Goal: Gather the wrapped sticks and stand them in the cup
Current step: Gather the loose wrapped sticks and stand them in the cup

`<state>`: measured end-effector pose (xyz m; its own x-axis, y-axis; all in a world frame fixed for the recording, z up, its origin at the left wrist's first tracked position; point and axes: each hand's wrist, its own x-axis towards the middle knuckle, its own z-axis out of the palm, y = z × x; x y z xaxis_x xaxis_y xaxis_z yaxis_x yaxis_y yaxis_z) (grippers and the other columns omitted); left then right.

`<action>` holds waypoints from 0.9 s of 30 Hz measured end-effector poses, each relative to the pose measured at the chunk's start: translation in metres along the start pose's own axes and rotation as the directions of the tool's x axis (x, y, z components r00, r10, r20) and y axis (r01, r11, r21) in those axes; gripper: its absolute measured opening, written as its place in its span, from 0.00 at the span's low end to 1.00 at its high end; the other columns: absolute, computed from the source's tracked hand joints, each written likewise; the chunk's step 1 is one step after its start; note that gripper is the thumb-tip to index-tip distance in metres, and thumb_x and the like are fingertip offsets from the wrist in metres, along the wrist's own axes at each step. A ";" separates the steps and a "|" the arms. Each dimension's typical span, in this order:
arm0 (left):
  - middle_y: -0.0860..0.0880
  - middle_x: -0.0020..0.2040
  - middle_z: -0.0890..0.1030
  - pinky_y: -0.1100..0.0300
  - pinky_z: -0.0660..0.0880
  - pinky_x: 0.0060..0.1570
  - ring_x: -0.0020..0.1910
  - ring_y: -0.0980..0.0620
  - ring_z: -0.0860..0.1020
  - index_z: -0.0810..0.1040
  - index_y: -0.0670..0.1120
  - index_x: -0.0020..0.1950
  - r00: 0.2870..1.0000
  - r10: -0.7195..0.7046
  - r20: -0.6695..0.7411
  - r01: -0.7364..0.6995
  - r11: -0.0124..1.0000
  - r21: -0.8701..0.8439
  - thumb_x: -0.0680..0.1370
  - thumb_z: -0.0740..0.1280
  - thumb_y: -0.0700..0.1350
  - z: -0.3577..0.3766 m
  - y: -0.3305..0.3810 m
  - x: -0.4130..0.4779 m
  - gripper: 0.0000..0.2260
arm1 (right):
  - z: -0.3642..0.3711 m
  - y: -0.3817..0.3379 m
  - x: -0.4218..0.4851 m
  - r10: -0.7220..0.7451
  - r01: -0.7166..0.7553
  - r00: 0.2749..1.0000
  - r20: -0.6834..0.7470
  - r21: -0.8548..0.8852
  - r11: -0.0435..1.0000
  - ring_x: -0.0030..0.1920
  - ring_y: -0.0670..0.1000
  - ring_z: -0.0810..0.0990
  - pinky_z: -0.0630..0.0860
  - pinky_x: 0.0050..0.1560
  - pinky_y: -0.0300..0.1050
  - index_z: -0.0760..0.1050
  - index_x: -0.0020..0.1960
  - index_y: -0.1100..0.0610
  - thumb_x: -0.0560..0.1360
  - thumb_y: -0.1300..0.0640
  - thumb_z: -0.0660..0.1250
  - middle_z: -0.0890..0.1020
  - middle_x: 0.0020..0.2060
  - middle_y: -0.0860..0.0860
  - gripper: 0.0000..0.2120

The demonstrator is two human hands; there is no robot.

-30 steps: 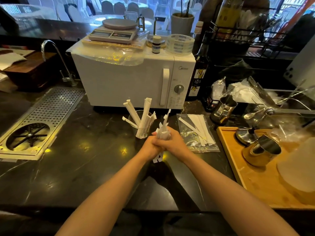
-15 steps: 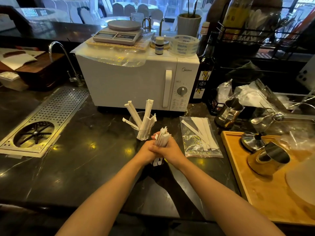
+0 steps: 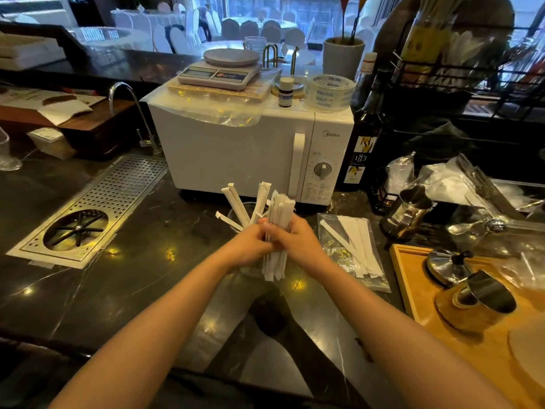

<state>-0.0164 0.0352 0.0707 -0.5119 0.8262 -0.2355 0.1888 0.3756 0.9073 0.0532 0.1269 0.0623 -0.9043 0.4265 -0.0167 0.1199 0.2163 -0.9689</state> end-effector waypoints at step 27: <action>0.46 0.49 0.79 0.51 0.75 0.58 0.52 0.48 0.78 0.75 0.42 0.58 0.994 0.090 -0.056 -0.085 0.993 0.083 0.75 0.65 0.40 -0.100 0.023 0.061 0.12 | 0.005 -0.062 0.102 -0.024 0.024 0.999 0.044 -0.013 1.000 0.53 0.54 0.77 0.75 0.57 0.51 0.73 0.61 0.66 0.75 0.62 0.64 0.79 0.55 0.62 0.16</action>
<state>-0.1270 0.0526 0.1120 -0.5390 0.8318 -0.1327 0.3005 0.3372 0.8922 -0.0483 0.1524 0.1198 -0.9240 0.3824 -0.0046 0.1034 0.2382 -0.9657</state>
